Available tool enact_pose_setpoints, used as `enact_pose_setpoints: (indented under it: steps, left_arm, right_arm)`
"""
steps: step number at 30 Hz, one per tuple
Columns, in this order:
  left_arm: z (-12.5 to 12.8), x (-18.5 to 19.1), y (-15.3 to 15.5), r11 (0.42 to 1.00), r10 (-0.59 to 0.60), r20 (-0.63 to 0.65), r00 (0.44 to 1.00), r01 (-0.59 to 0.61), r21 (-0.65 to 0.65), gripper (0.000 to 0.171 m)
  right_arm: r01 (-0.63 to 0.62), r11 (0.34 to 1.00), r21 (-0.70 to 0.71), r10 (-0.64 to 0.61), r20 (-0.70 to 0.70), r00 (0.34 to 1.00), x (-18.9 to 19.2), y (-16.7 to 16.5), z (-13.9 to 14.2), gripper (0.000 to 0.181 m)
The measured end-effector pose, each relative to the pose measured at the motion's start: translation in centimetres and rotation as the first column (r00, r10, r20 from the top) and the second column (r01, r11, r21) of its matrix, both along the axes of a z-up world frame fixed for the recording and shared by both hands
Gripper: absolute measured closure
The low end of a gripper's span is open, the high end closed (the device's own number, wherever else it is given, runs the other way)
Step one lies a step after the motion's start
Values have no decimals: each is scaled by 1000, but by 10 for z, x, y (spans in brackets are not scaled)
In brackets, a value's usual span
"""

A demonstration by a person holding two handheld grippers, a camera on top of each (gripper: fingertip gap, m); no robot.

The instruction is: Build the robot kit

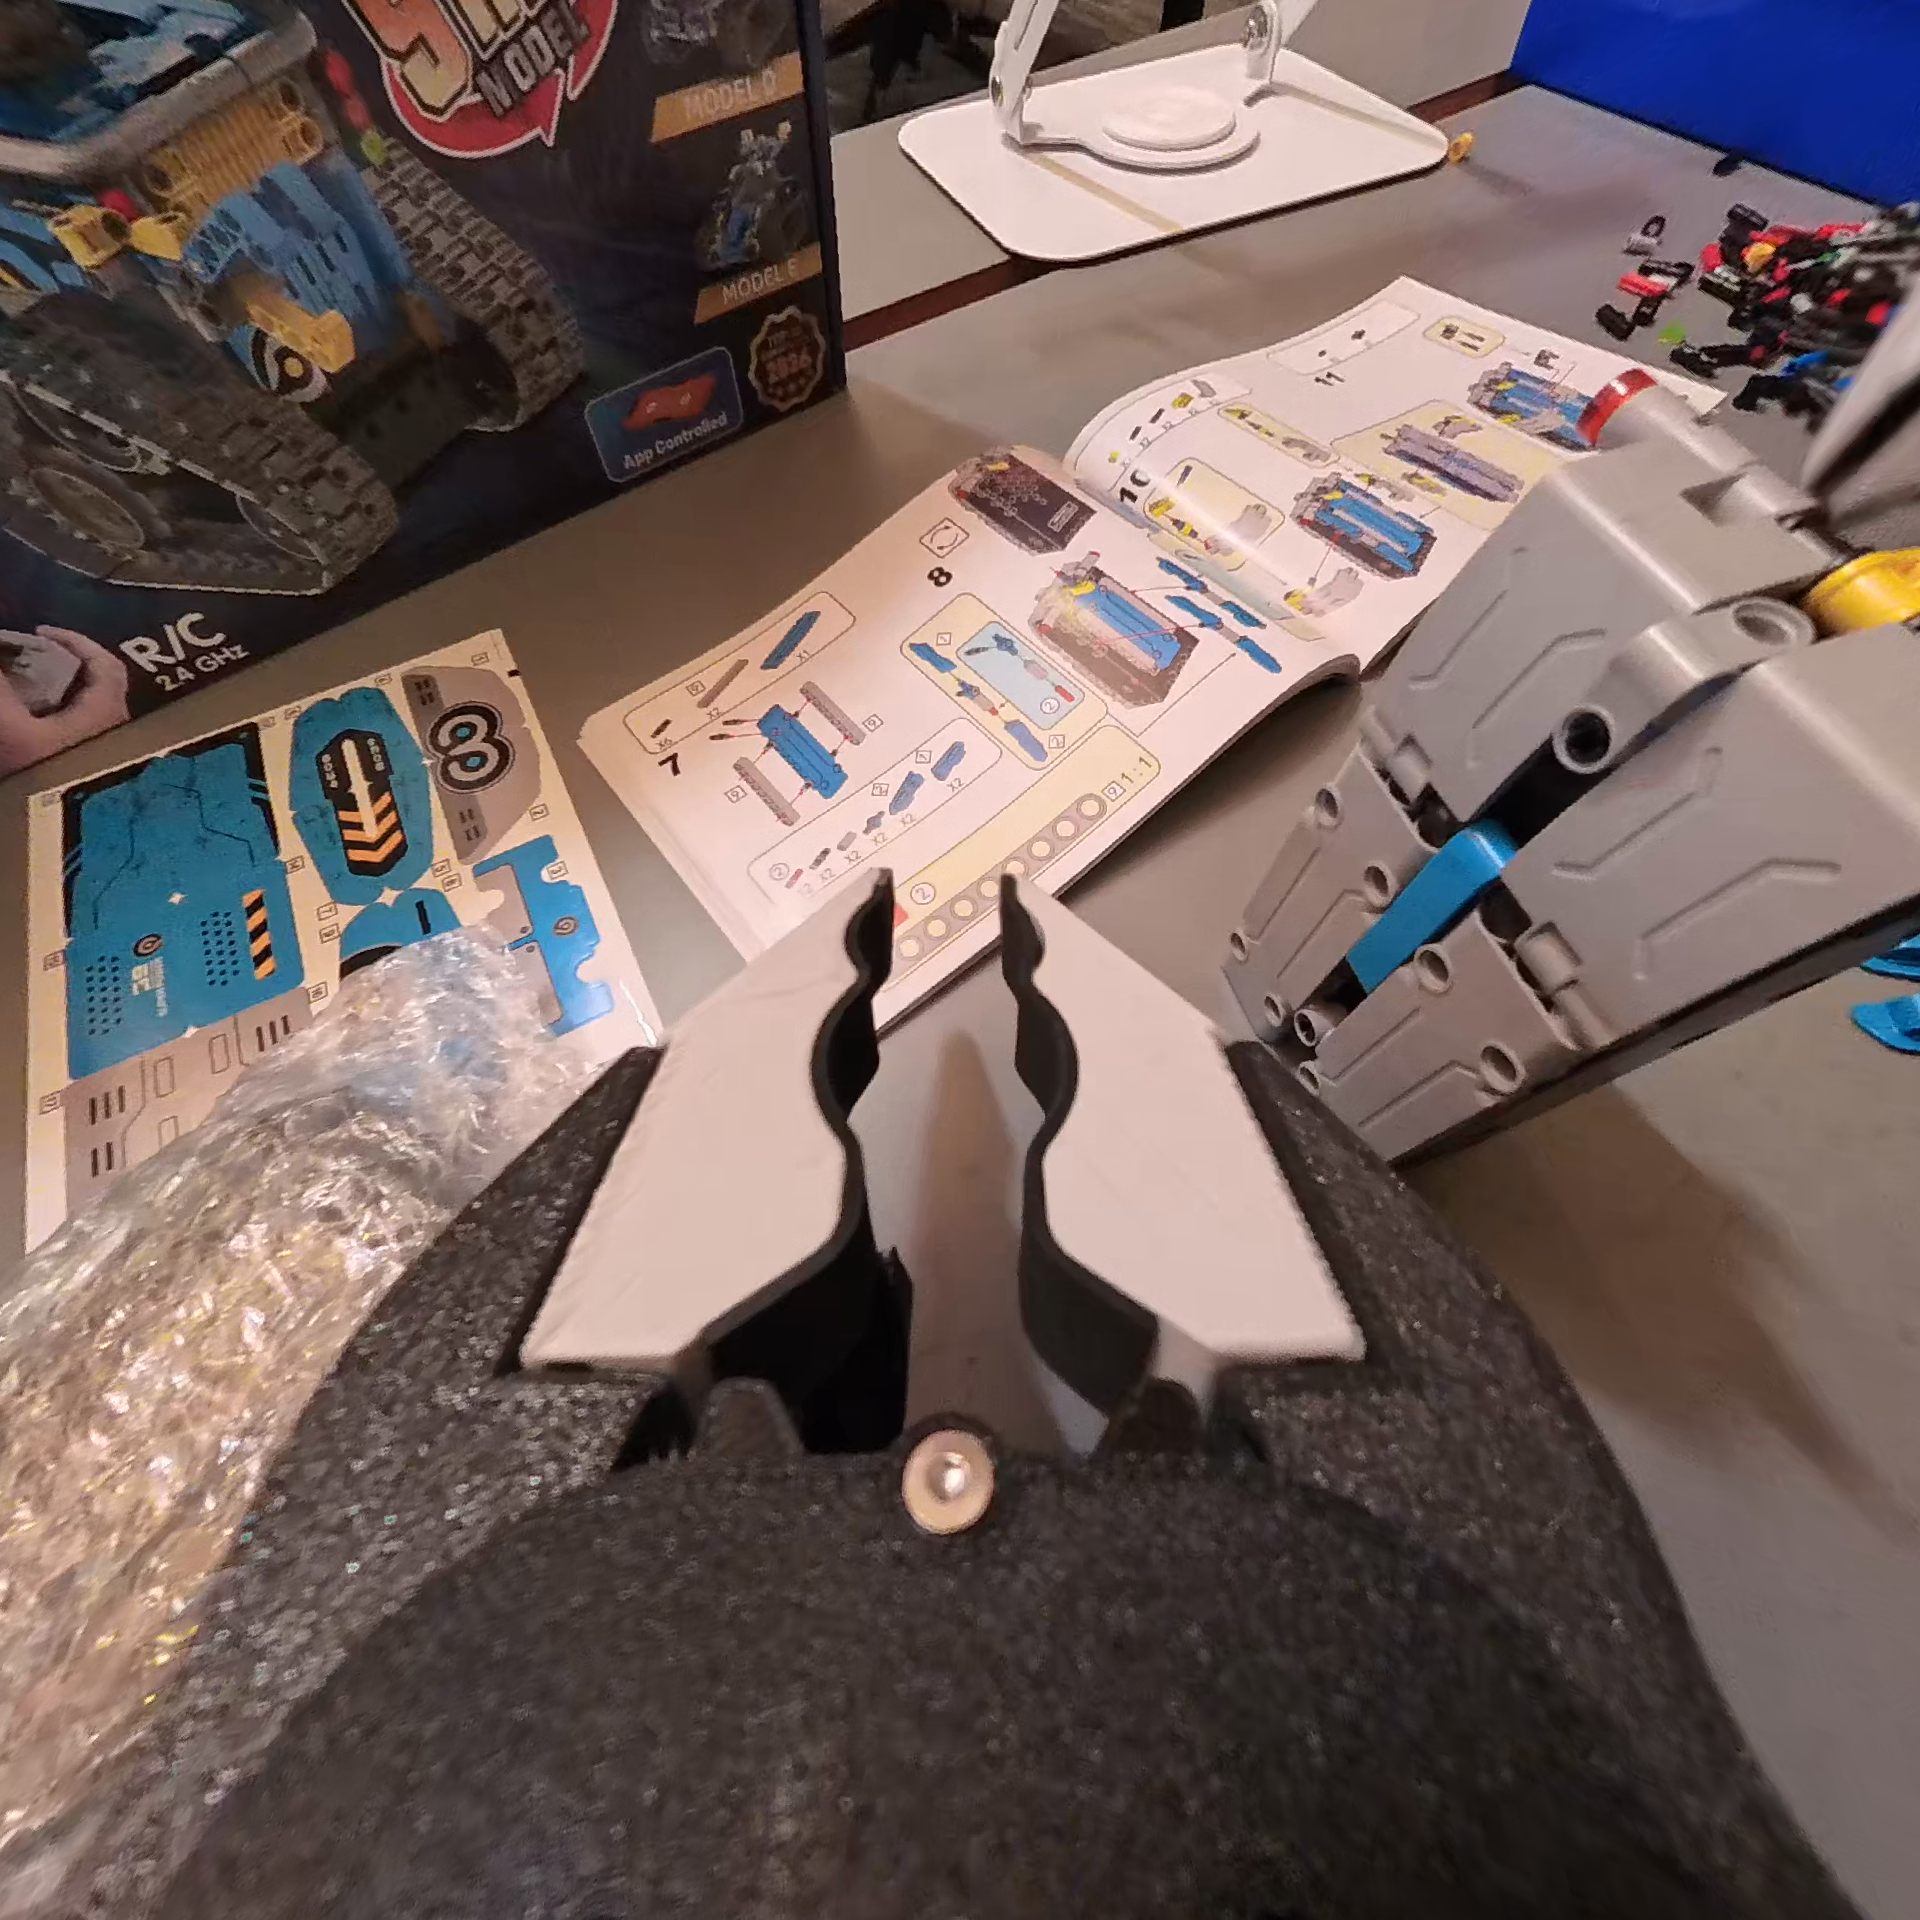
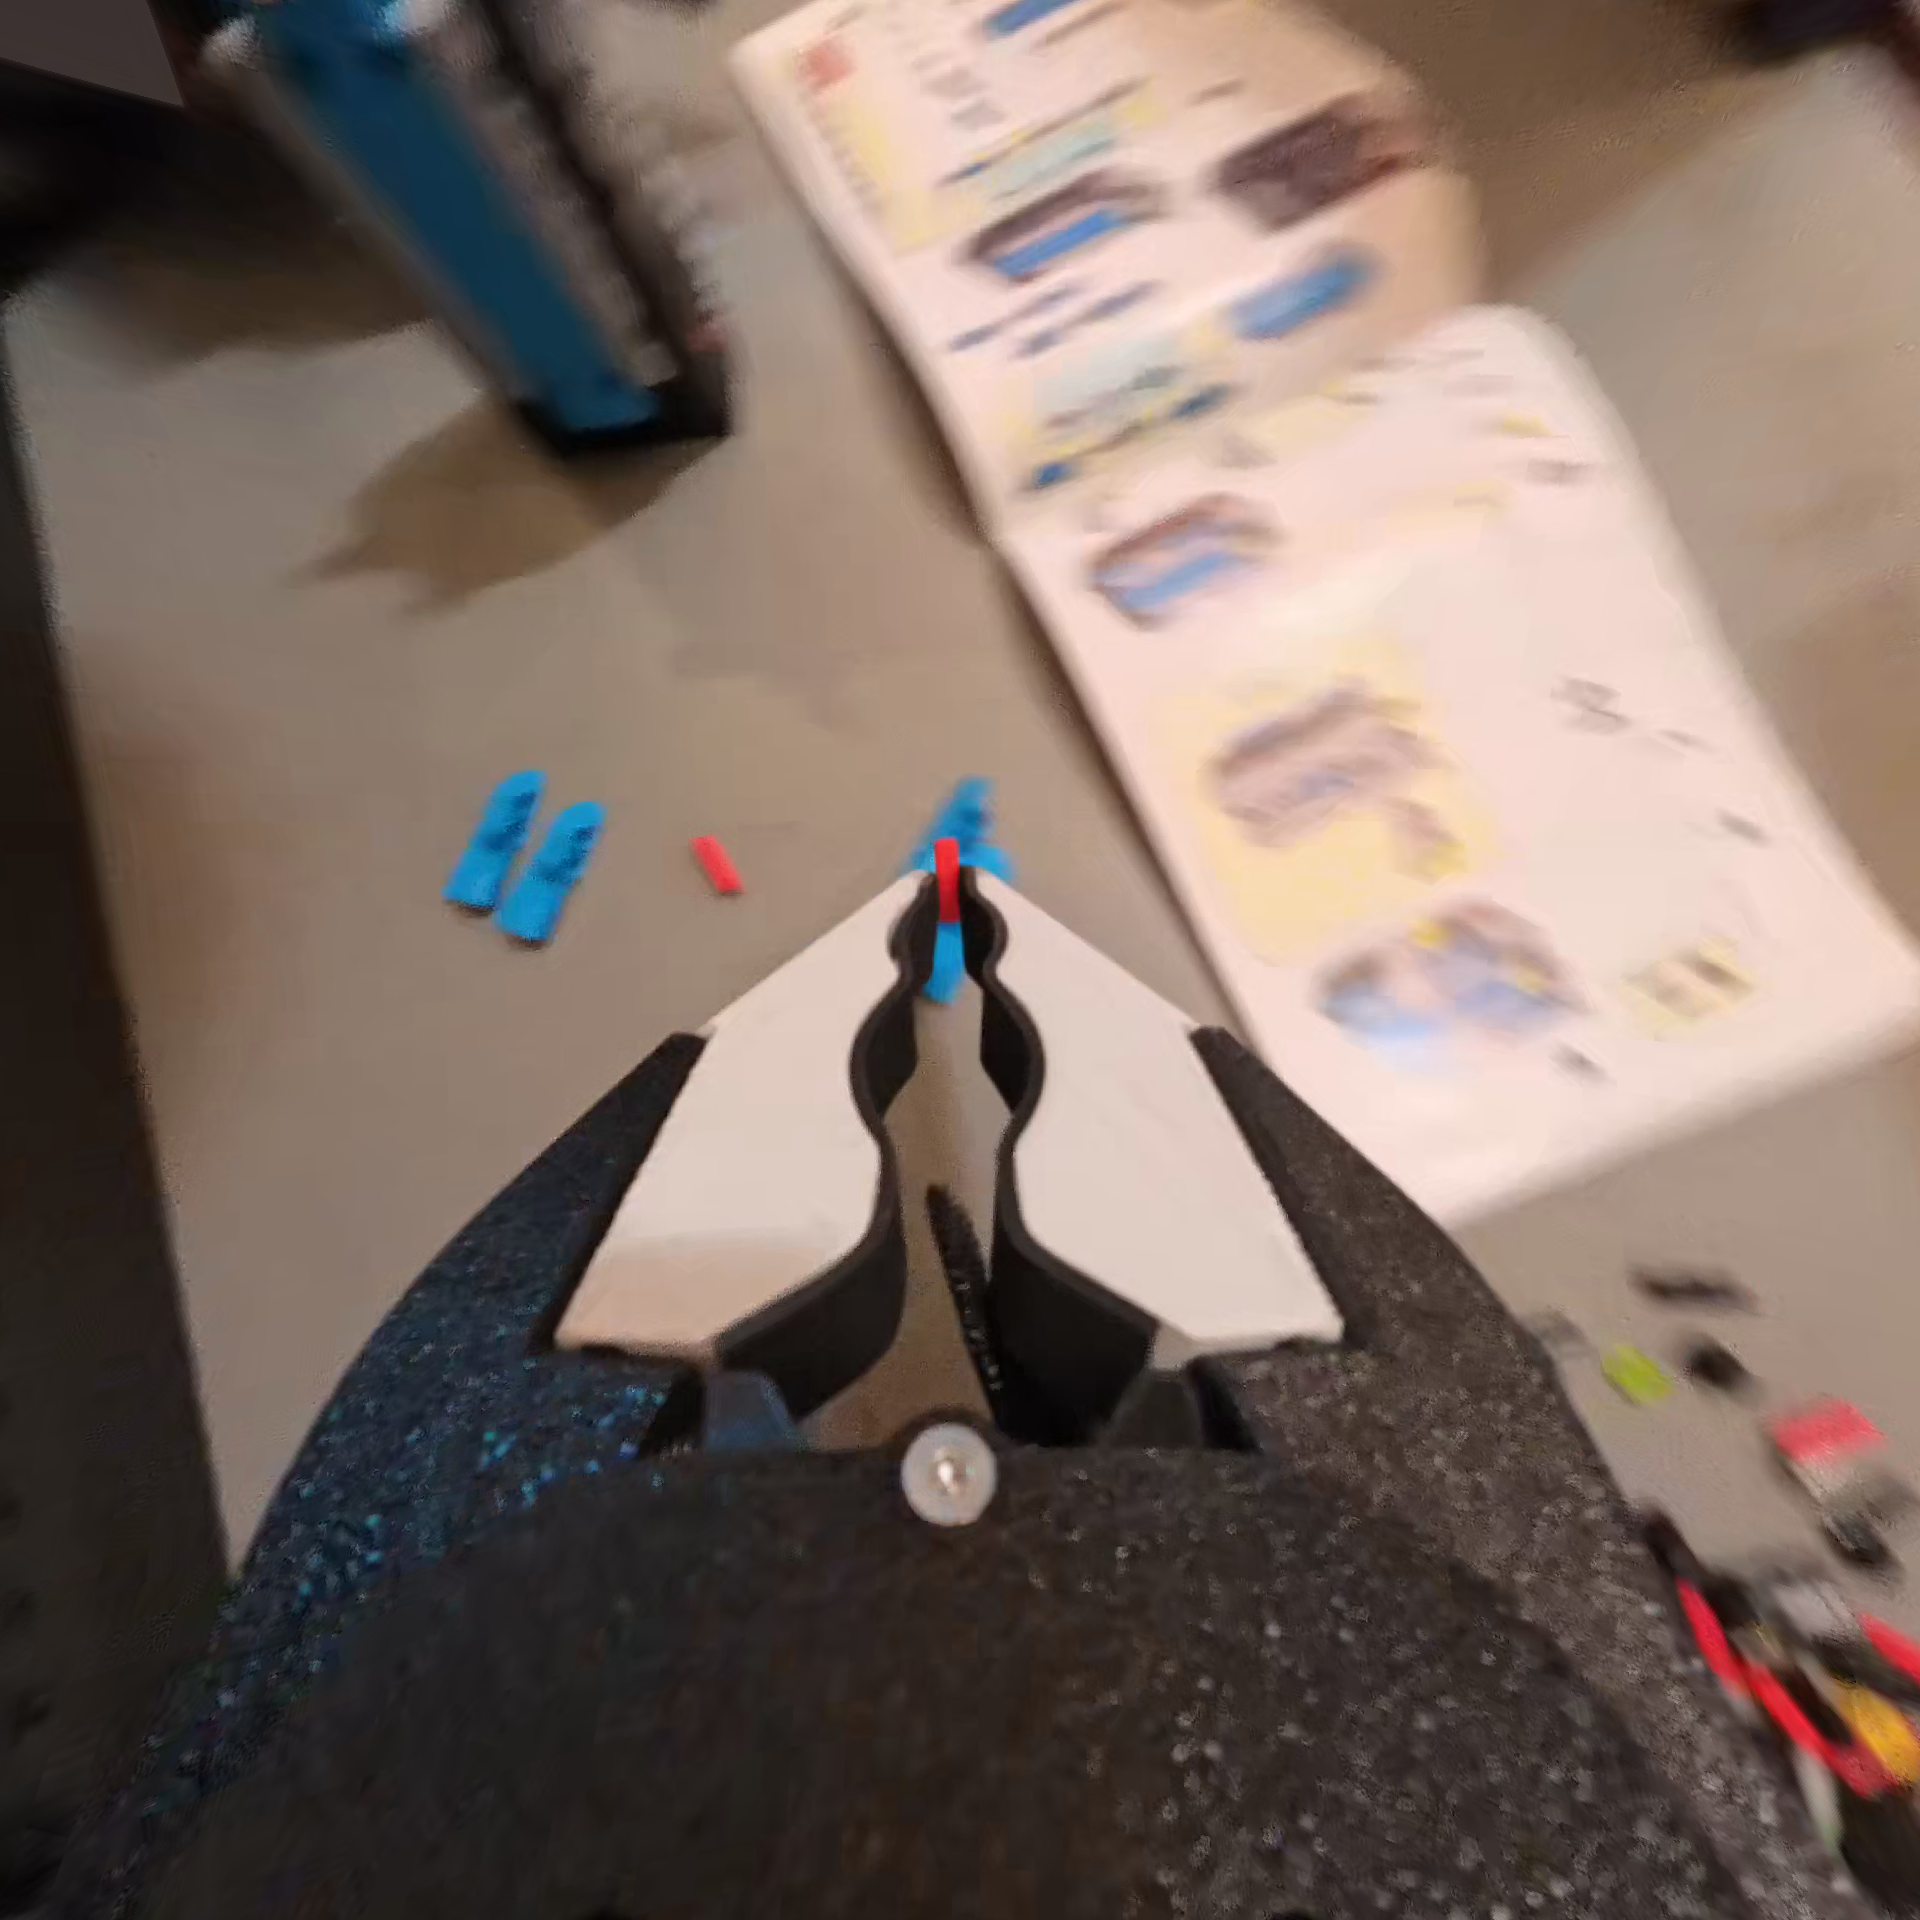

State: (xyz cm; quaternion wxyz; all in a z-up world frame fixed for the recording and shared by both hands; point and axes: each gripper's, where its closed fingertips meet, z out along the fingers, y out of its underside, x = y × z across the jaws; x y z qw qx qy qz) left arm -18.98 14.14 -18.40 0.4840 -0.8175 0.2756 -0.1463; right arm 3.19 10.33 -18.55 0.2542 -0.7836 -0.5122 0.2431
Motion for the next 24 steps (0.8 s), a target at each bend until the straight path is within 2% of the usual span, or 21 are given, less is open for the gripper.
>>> enact_pose_setpoints:
  steps: [2, 4, 6, 10, 11, 13, 14, 15, 17, 18, 21, 24]
  left_arm:
    - [-1, 1, 0, 1000, -6, 0, 1000, 6, -5, 152]
    - [-1, 2, -1, 1000, -12, 0, 1000, 12, -8, 152]
    - [-1, 2, -1, 1000, -17, -1, 1000, 17, -10, 152]
    - [-2, 3, -2, 1000, -23, -4, 1000, 23, -14, 152]
    - [-2, 3, -2, 1000, -24, -4, 1000, 24, -13, 152]
    - [-2, 4, -3, 1000, -28, -2, 1000, 28, -13, 152]
    - [-2, 4, -3, 999, -30, -2, 1000, 30, -13, 152]
    - [-2, 4, -3, 999, -30, -1, 1000, 30, -13, 152]
    - [-2, 4, -3, 999, -32, -1, 999, 32, -15, 152]
    - [-2, 4, -3, 999, -33, -2, 999, 33, -16, 152]
    - [-2, 5, -3, 999, -36, -2, 999, 36, -17, 152]
    - [-2, 5, -4, 999, -38, -1, 999, 38, -15, 152]
  right_arm:
    - [-140, 988, -67, 144, 50, 988, -22, -32, -15, 178]
    - [-221, 971, -90, 229, 89, 969, -32, -51, -24, 177]
    - [-247, 967, -68, 256, 171, 952, -31, -55, -35, 176]
    - [-247, 968, -36, 249, 170, 954, -32, -53, -35, 177]
    - [-234, 972, -28, 235, 164, 958, -29, -50, -33, 169]
    - [-172, 985, 21, 170, 68, 983, -17, -34, -12, 166]
    - [-98, 994, 43, 98, 10, 995, -4, -18, 3, 166]
    - [29, 997, 78, -27, -25, 999, 18, 6, 16, 168]
    - [342, 930, 134, -344, -8, 939, 82, 60, 19, 174]
    - [408, 907, 107, -410, 4, 912, 104, 68, 12, 169]
    - [451, 886, 109, -460, 84, 884, 134, 71, -12, 166]
    - [439, 895, 76, -444, 88, 891, 123, 71, -20, 164]
